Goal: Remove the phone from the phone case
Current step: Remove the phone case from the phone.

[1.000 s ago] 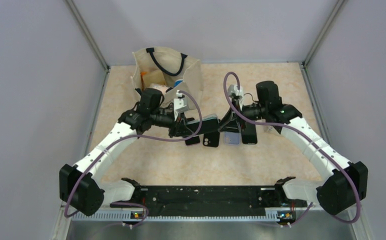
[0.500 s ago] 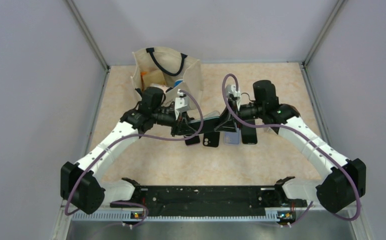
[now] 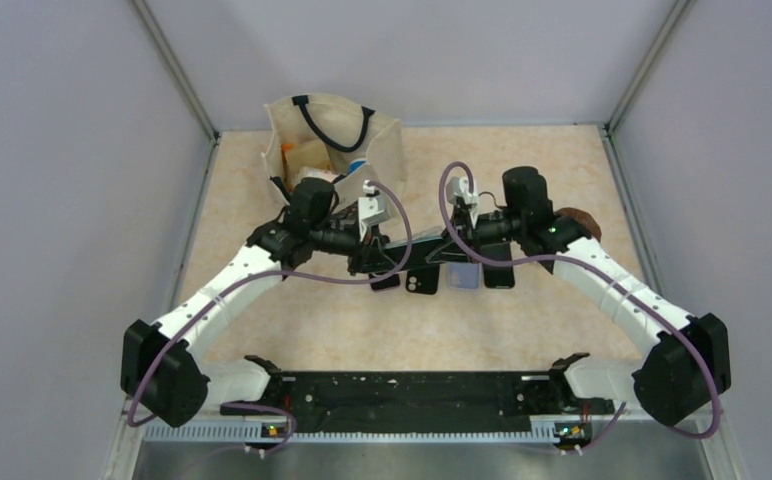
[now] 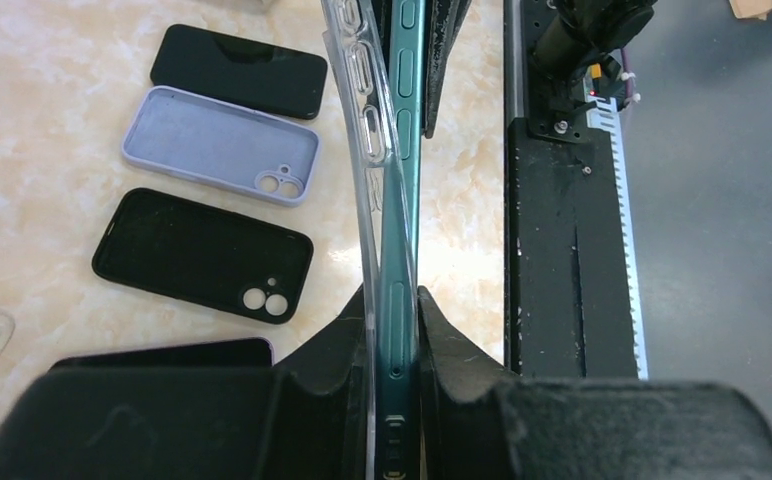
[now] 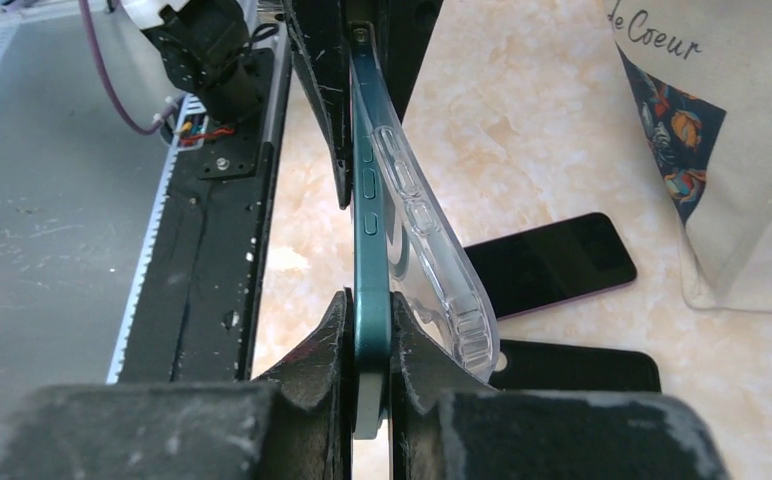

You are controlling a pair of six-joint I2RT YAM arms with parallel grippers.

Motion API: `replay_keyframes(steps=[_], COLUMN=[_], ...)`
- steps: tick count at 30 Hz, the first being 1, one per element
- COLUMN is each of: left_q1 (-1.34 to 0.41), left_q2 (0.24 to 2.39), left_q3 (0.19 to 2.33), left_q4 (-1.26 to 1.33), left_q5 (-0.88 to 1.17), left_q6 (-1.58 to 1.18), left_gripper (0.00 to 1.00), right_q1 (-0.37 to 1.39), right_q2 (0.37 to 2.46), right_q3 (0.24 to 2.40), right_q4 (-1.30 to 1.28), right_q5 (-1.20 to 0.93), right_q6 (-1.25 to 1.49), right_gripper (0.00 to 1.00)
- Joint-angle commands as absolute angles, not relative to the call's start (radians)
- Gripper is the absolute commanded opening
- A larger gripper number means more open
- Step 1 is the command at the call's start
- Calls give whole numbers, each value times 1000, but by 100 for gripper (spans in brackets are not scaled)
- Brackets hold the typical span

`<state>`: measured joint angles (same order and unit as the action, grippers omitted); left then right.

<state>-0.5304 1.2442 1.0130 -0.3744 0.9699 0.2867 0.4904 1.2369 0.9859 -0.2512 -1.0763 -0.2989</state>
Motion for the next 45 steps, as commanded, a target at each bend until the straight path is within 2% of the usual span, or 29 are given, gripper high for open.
replay_keyframes(steps=[1, 8, 10, 18, 27, 45], left_q1=[-560, -549, -546, -534, -536, -594], left_q2=[1221, 1201, 1199, 1226, 1307, 1365], left_q3=[1011, 1019, 1041, 1153, 1144, 1138], left_q4=[-155, -149, -154, -180, -32, -32], left_q5=[964, 940, 936, 924, 896, 842], left_q6=[227, 140, 97, -23, -257, -224], left_gripper=[6, 42, 46, 52, 53, 56], right_q1=[531, 531, 531, 533, 549, 550], right_q2=[1208, 1157, 1160, 1185, 1199, 1206], right_q3=[983, 981, 996, 1034, 1047, 1063], right_q4=[-232, -285, -306, -331, -306, -281], right_q5=[-1014, -928, -924, -940, -941, -967], right_q6=[-372, -443, -464, -533, -520, -460], right_gripper=[0, 0, 0, 0, 0, 0])
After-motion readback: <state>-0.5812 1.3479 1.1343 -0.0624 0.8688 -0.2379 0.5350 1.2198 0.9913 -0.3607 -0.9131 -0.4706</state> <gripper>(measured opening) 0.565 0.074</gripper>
